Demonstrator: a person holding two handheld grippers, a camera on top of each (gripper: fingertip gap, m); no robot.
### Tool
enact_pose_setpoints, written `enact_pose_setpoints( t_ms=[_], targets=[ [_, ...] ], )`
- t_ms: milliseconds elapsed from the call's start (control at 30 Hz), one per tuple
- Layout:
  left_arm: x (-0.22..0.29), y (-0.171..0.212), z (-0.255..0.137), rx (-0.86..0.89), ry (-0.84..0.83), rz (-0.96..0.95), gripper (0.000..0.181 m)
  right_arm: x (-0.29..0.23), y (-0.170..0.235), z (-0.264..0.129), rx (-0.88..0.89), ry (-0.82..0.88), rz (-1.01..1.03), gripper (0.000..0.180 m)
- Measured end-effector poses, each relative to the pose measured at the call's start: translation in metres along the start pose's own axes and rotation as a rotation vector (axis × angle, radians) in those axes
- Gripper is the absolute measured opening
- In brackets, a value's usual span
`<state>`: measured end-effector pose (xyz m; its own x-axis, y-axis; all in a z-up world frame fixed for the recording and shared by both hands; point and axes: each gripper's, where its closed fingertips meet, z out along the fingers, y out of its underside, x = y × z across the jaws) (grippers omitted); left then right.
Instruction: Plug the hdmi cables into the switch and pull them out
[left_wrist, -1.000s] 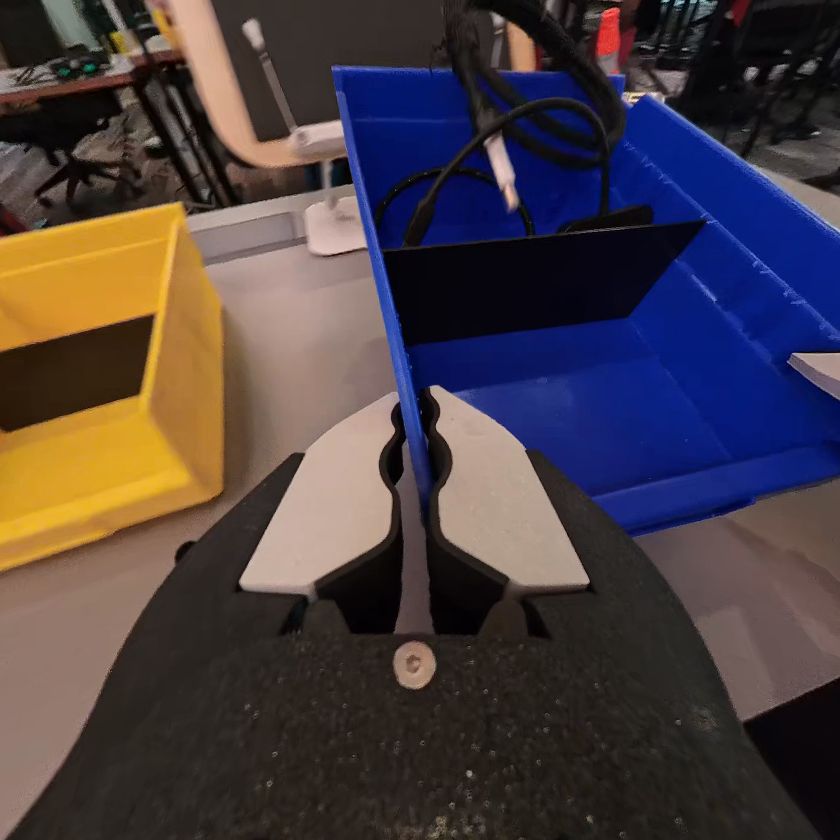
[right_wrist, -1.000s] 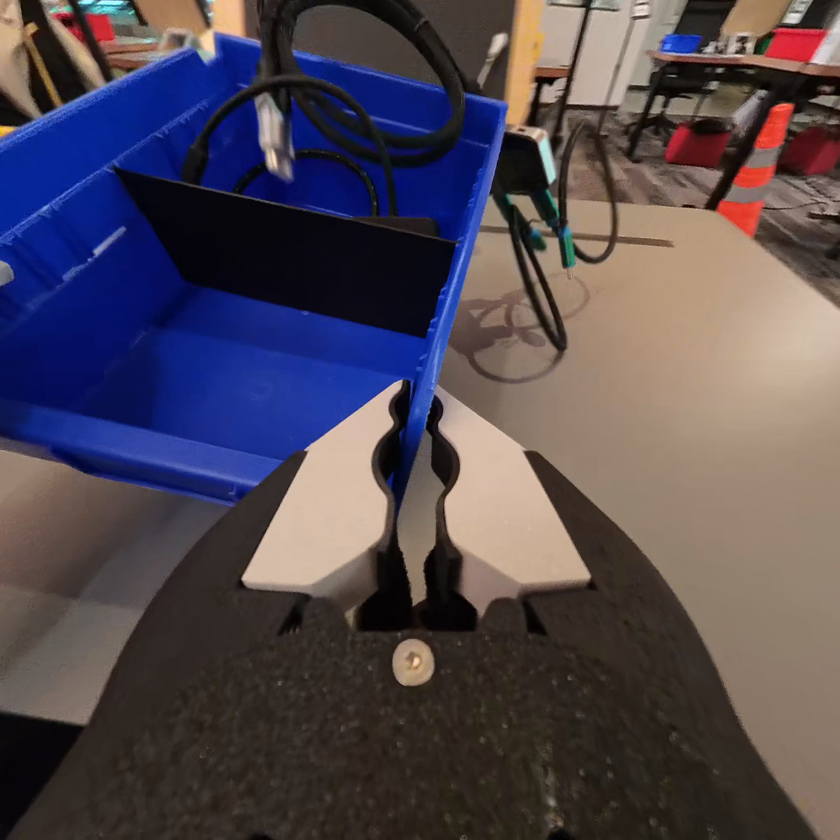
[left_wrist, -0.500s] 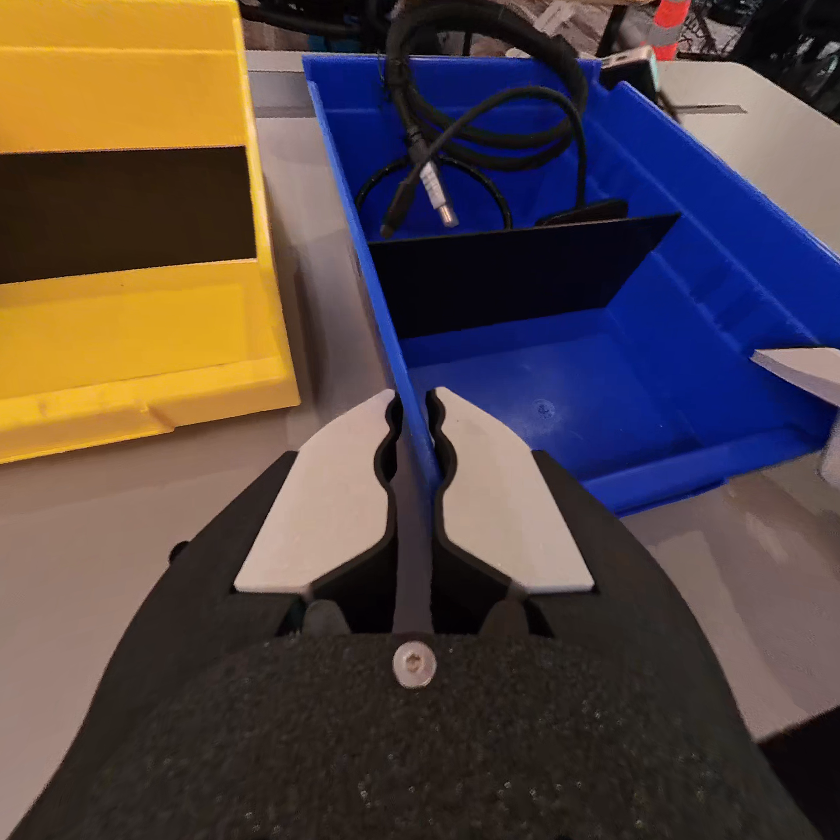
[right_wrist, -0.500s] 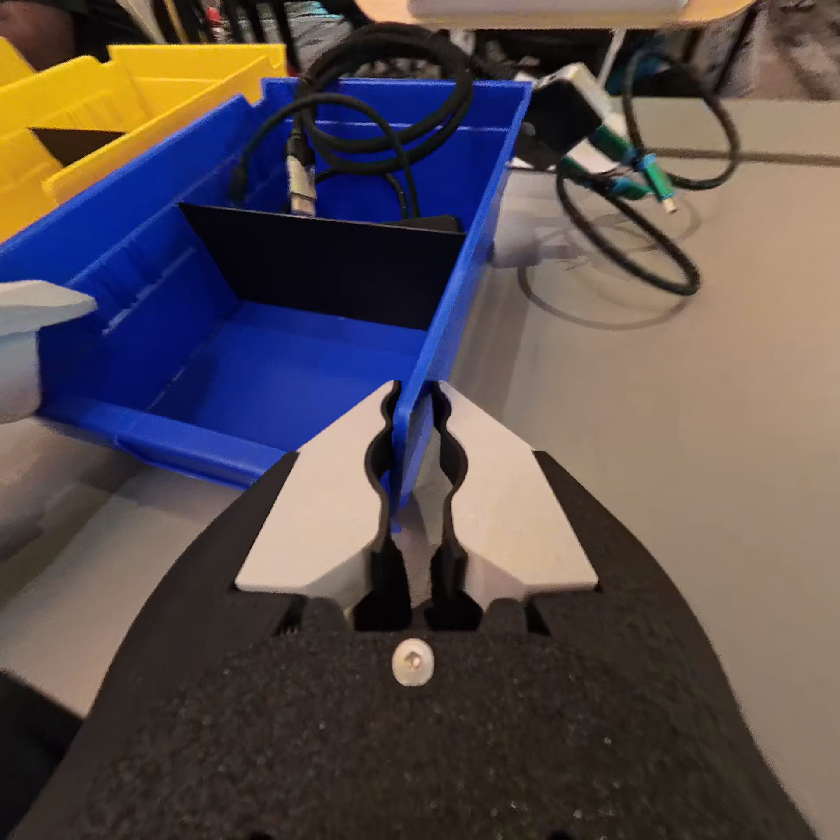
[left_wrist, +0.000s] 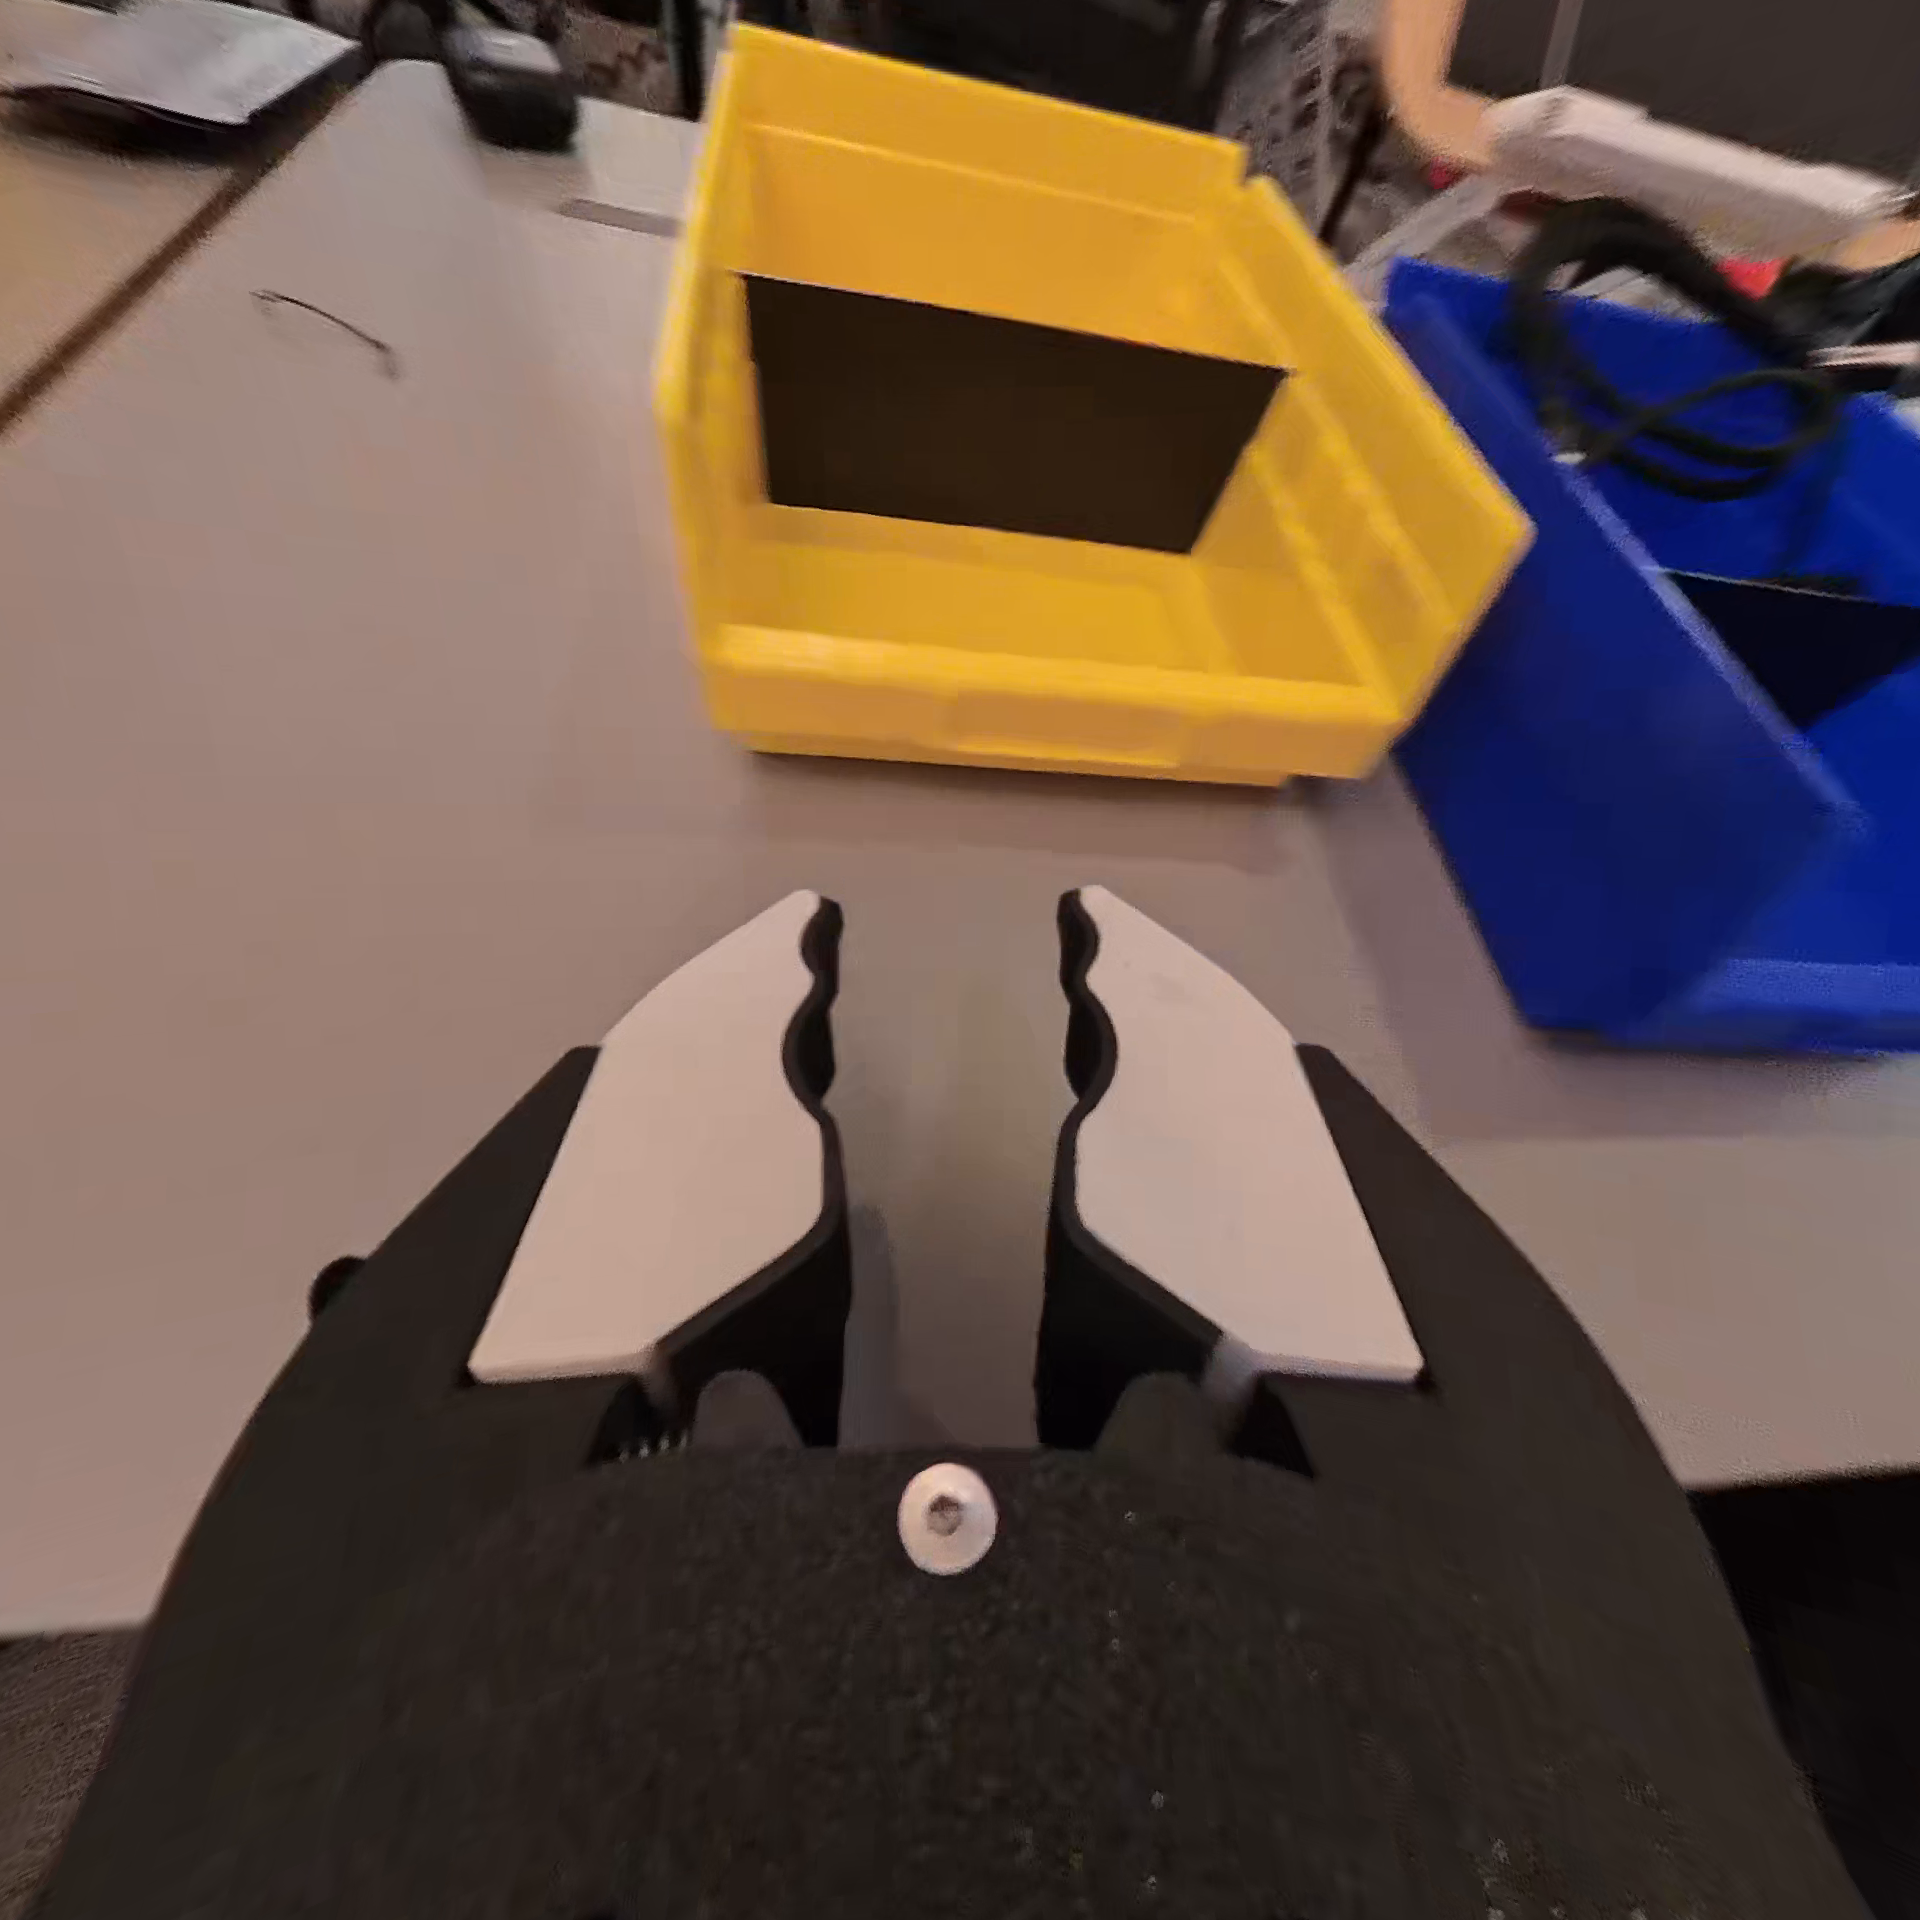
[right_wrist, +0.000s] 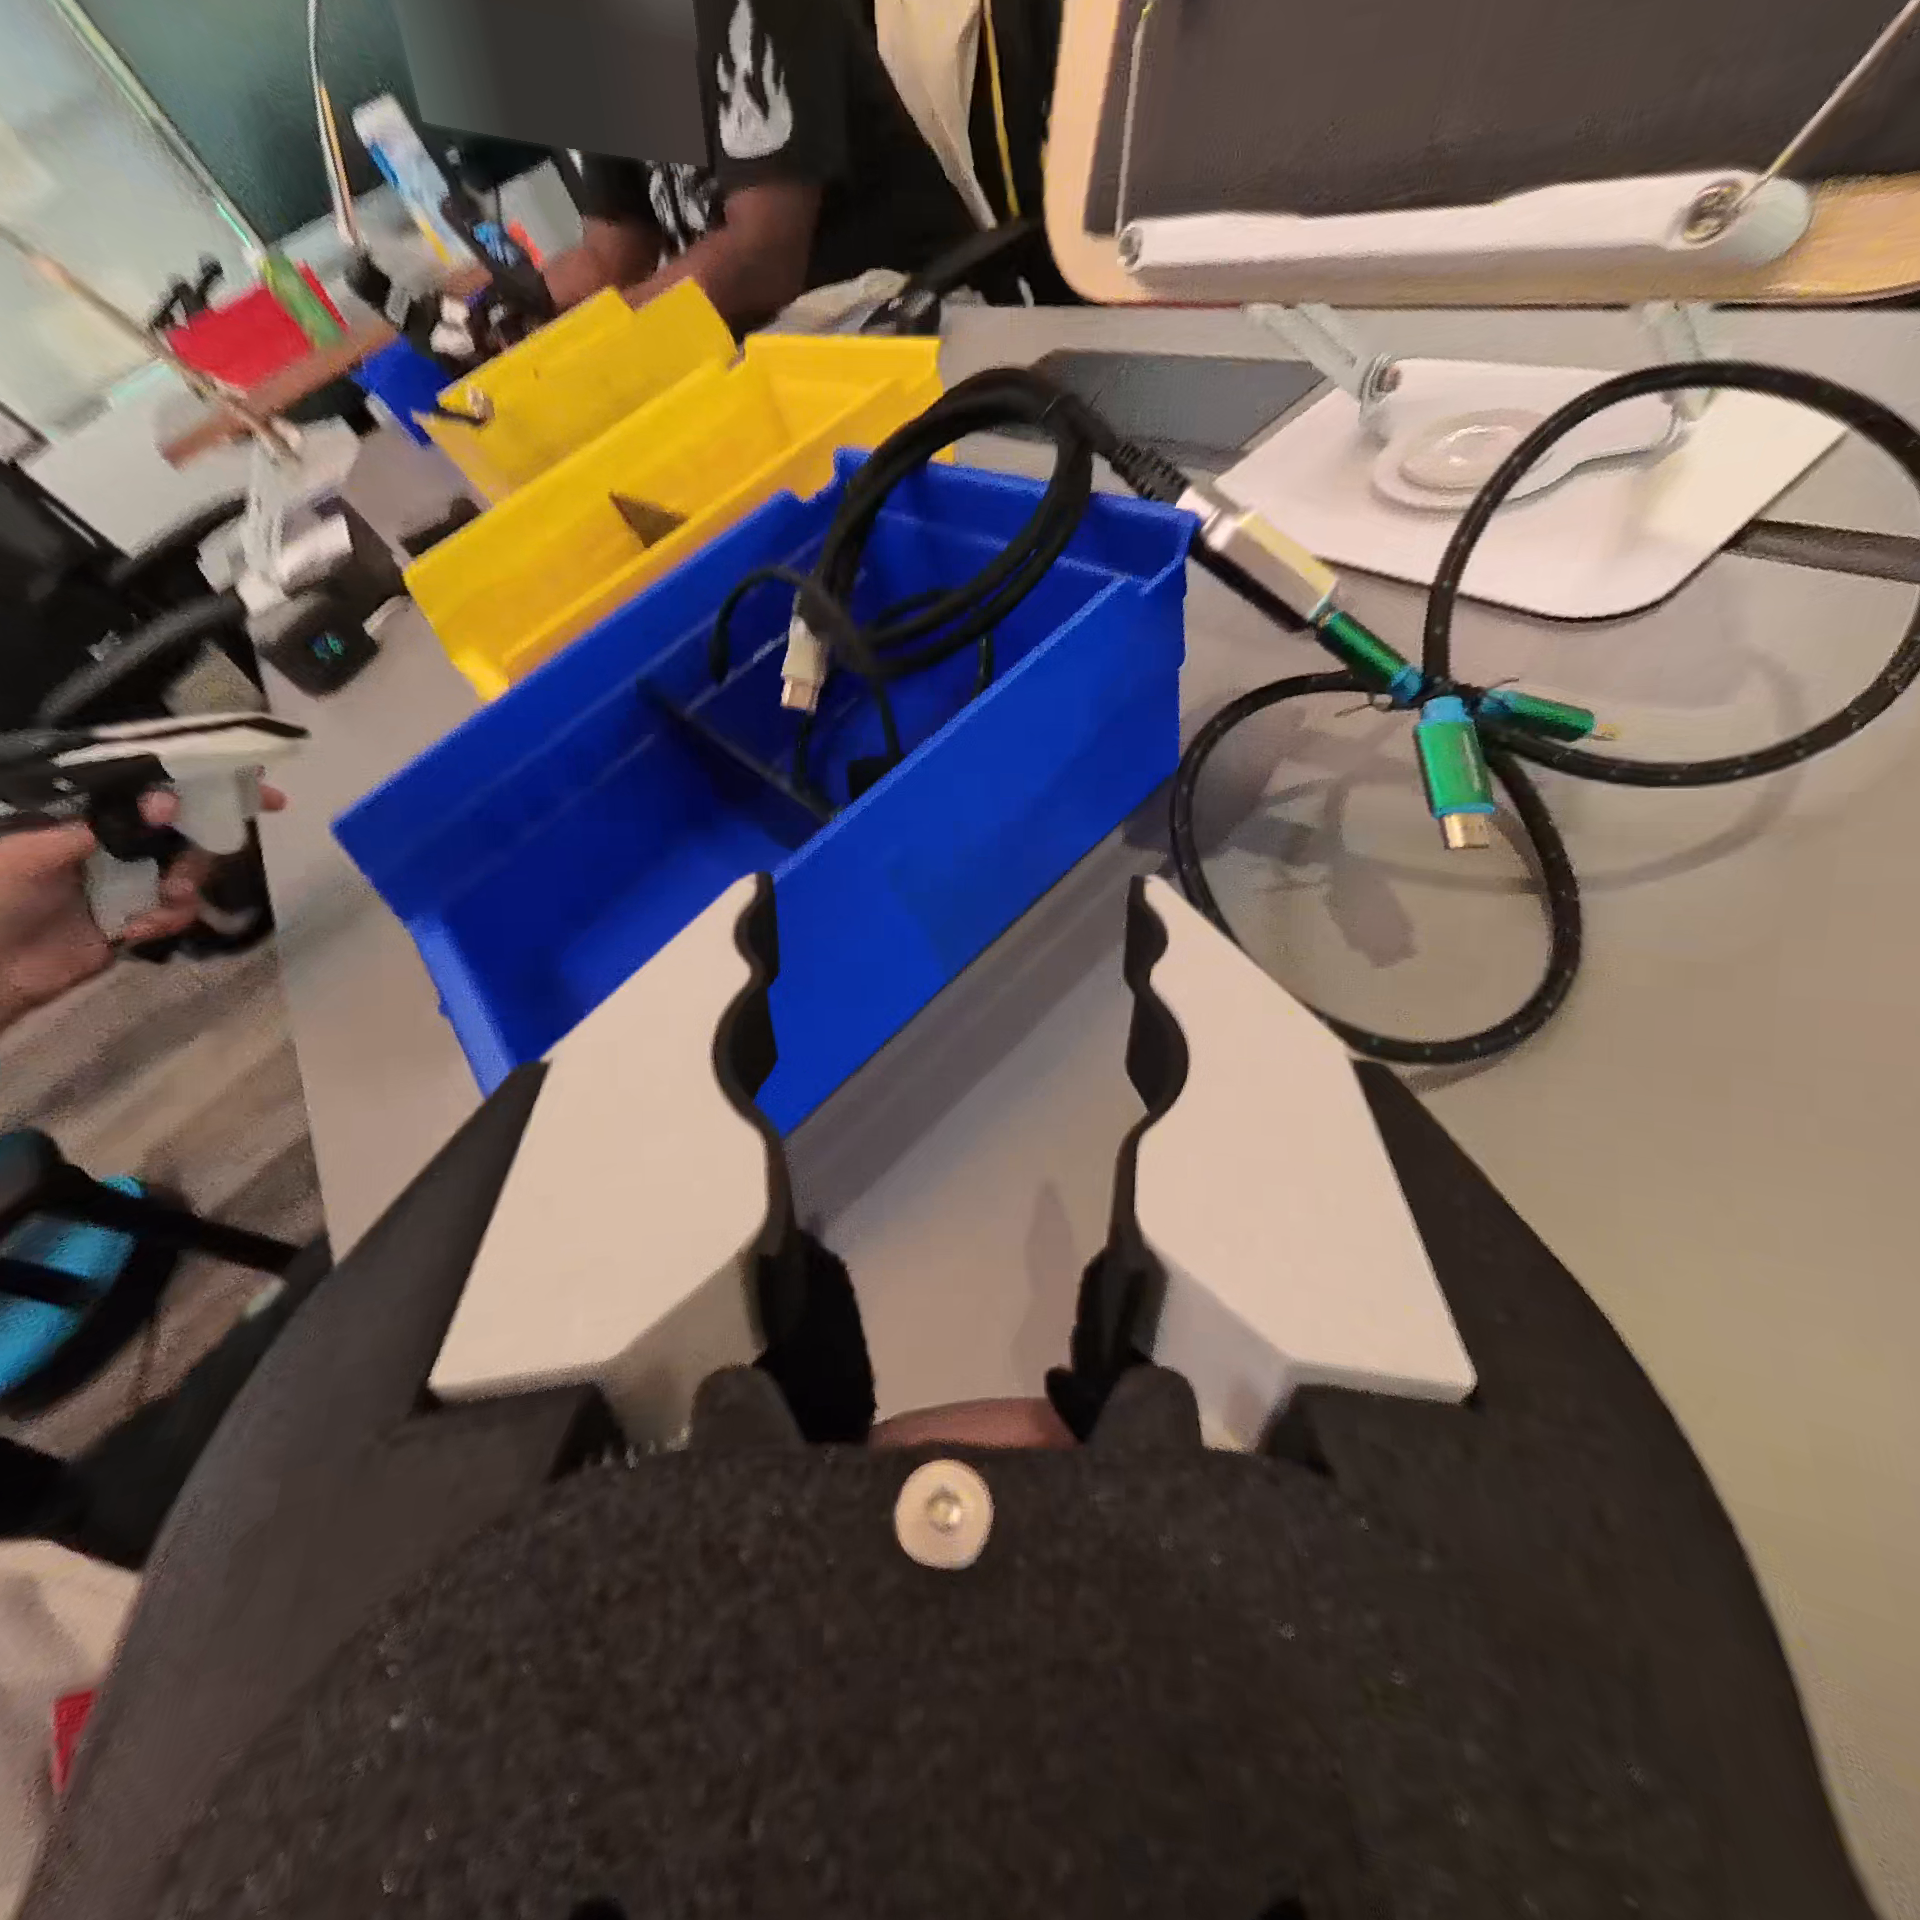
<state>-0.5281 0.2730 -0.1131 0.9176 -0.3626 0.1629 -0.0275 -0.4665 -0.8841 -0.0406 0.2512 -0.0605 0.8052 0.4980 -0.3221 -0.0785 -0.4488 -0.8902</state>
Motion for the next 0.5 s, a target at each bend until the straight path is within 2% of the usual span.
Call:
enact_pose_setpoints(
  t_ms=[100,200,233,300,367,500],
  targets=[
    [-0.038,-0.023,0.033,-0.072,-0.056,0.072,0.064,-0.007,-0.007,0.024,0.012,-0.09,0.062,0.067],
    [-0.052,-0.042,0.077,-0.093,-0.062,0.111,0.067,-0.035,-0.001,0.045,-0.025,-0.223,0.129,0.067],
    [-0.056,-0.047,0.091,-0.092,-0.068,0.118,0.063,-0.044,-0.002,0.047,-0.025,-0.252,0.14,0.067],
    [-0.065,-0.052,0.115,-0.105,-0.086,0.135,0.044,-0.06,-0.015,0.046,0.045,-0.269,0.153,0.067],
    [-0.059,-0.051,0.126,-0.12,-0.032,0.099,0.004,-0.079,-0.028,0.042,0.097,-0.24,0.097,0.067],
    [-0.055,-0.035,0.097,-0.124,-0.107,0.077,0.003,-0.143,-0.043,0.044,0.165,-0.093,-0.131,0.066]
  ],
)
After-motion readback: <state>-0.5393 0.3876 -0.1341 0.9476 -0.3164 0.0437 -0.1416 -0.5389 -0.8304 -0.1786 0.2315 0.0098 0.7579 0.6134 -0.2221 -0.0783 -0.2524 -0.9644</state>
